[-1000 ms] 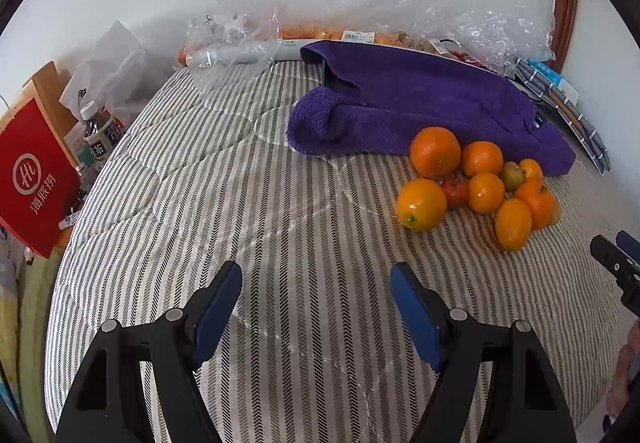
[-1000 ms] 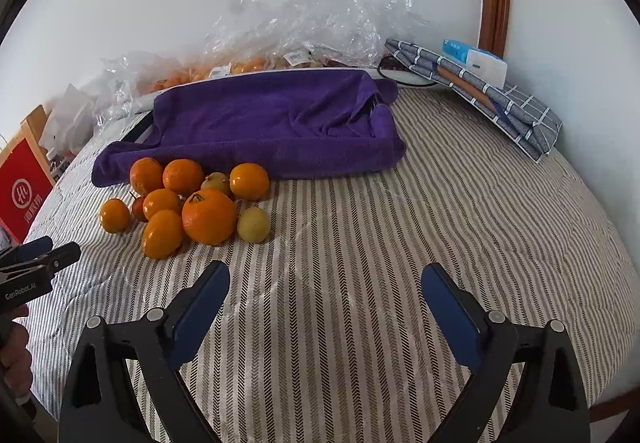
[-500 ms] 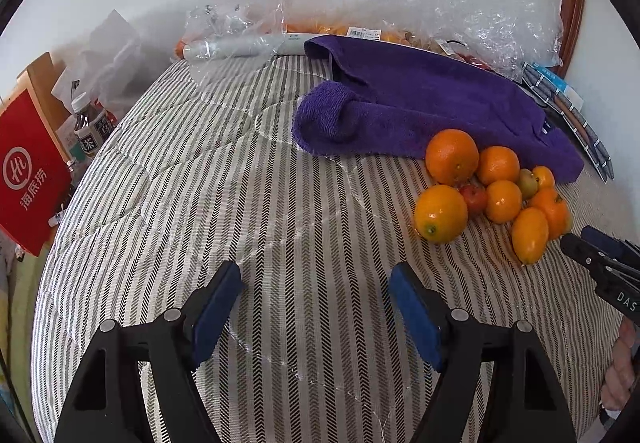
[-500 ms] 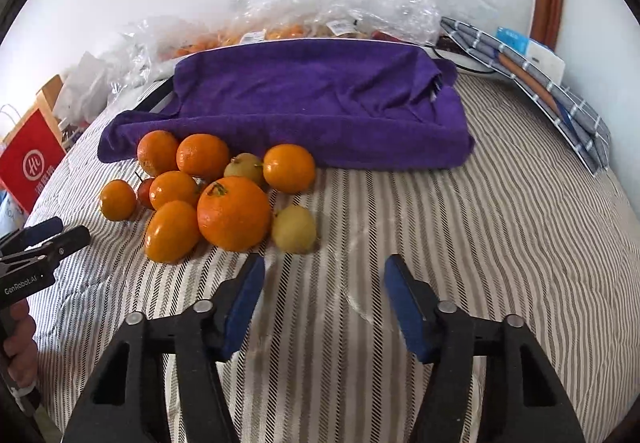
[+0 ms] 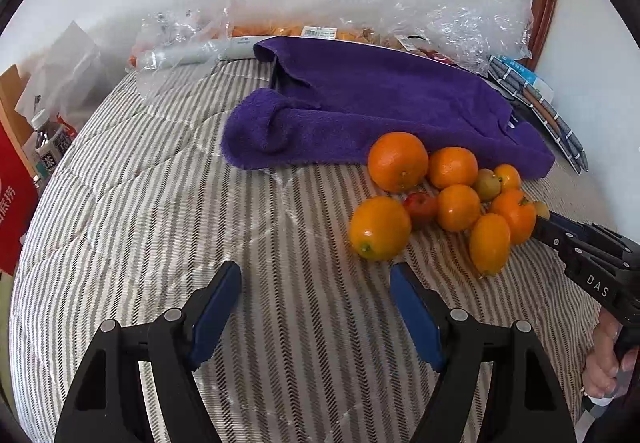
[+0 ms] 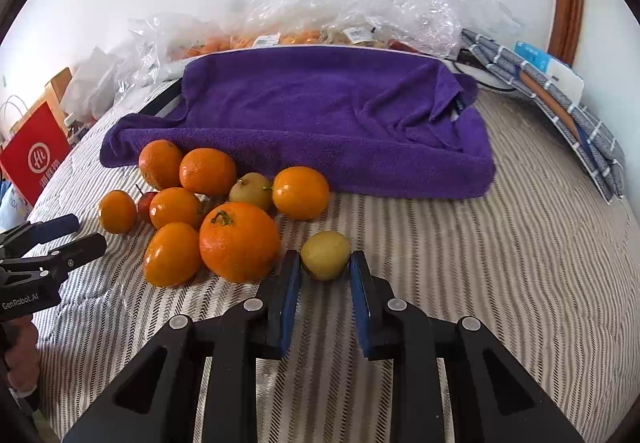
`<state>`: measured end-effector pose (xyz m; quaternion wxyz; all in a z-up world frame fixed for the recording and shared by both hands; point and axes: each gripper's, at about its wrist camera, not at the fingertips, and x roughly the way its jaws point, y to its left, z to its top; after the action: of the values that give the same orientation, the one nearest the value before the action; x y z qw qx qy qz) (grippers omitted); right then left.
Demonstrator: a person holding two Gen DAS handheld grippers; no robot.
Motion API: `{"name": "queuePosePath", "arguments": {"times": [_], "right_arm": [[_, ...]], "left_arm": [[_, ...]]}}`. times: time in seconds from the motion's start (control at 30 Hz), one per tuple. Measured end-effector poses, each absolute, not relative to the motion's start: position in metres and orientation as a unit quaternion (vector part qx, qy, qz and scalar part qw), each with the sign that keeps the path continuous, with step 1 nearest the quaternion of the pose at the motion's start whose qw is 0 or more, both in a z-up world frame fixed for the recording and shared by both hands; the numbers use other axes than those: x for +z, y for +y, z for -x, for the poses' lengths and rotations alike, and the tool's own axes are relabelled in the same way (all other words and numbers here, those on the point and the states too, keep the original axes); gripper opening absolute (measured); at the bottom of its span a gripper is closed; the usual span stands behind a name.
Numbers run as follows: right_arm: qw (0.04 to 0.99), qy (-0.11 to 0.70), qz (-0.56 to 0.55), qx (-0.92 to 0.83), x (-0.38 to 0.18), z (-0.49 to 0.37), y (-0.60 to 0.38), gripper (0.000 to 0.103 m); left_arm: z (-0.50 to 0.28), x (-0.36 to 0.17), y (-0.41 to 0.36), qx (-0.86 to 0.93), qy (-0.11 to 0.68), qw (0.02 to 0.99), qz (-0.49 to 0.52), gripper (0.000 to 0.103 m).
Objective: Organize fruits
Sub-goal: 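Grasp a small yellow fruit with the right tool while the left tool grasps an orange, then carry both held fruits up and over onto the purple towel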
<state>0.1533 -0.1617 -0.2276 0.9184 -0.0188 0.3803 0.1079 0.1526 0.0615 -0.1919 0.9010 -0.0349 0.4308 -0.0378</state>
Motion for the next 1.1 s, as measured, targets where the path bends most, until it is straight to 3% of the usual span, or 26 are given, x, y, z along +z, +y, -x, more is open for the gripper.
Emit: {"name": "queuePosePath", "arguments": {"times": [0.13,0.27,0.33,0.4,0.47,0.67,1.1], "right_arm": [[0.92,0.38,0.012,0.099,-0.228,-0.146,-0.175,0.025],[0.917,0.387,0.01,0.093,-0.231,-0.142,-0.186,0.025],[0.916,0.389,-0.002,0.097,-0.231,-0.142,-0.191,0.025],[0.915,0.391,-0.009,0.099,-0.232,-0.145,-0.192,0.025],[0.915,0.39,-0.014,0.098,-0.232,-0.147,-0.192,0.025],[0.919,0.383,-0.024,0.094,-0.231,-0.144,-0.195,0.025],[0.926,0.364,-0.032,0.095,-0.226,-0.138,-0.197,0.025]], "left_arm": [[-0.163,-0.193,0.05,-0.037,0.429,0.902,0.023,0.074],[-0.171,-0.192,0.041,-0.035,0.428,0.903,0.016,0.066],[-0.173,-0.192,0.039,-0.032,0.427,0.904,0.014,0.06],[-0.172,-0.191,0.04,-0.041,0.423,0.905,0.017,0.04],[-0.172,-0.191,0.043,-0.053,0.421,0.905,0.029,0.033],[-0.166,-0.186,0.061,-0.045,0.404,0.91,0.081,0.033],[-0.154,-0.175,0.064,-0.027,0.37,0.925,0.08,0.033]]}}
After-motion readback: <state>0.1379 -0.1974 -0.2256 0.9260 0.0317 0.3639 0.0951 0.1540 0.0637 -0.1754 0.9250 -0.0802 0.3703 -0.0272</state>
